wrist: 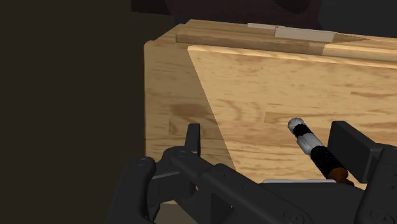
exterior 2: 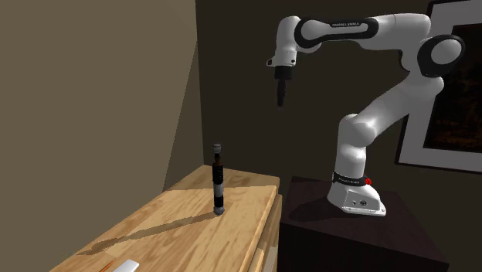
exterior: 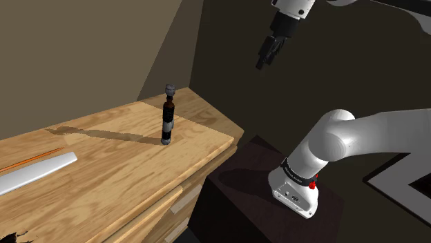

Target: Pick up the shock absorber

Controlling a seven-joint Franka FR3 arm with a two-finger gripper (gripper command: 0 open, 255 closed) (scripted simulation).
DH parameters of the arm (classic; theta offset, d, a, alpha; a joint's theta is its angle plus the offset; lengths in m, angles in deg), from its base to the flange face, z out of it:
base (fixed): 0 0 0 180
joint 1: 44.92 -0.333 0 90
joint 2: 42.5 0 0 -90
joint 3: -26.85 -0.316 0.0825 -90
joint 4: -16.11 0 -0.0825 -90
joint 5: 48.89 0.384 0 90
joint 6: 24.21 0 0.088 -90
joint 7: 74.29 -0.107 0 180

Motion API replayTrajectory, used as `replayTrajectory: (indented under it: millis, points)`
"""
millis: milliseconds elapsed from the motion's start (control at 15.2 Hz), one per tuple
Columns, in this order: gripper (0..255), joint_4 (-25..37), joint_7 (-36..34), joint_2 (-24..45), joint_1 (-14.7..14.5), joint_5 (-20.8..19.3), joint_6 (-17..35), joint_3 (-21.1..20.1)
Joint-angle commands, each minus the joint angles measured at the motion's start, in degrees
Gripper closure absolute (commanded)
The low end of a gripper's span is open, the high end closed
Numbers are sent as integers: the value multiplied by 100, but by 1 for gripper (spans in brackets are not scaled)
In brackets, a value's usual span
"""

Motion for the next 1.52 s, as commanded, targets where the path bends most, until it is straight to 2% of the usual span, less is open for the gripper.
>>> replayTrajectory:
  millis: [0, 396, 792, 1122, 1452]
  points:
    - [0, 0, 0, 0, 0, 0, 0, 0]
    - [0, 30, -362, 781, -216, 270, 962, -568]
    - [0, 314, -748, 1743, -350, 350, 1853, -1136]
    - [0, 737, -1135, 2647, -388, 206, 2492, -1610]
    - [0, 1324, -1633, 3632, -398, -198, 2998, -2064]
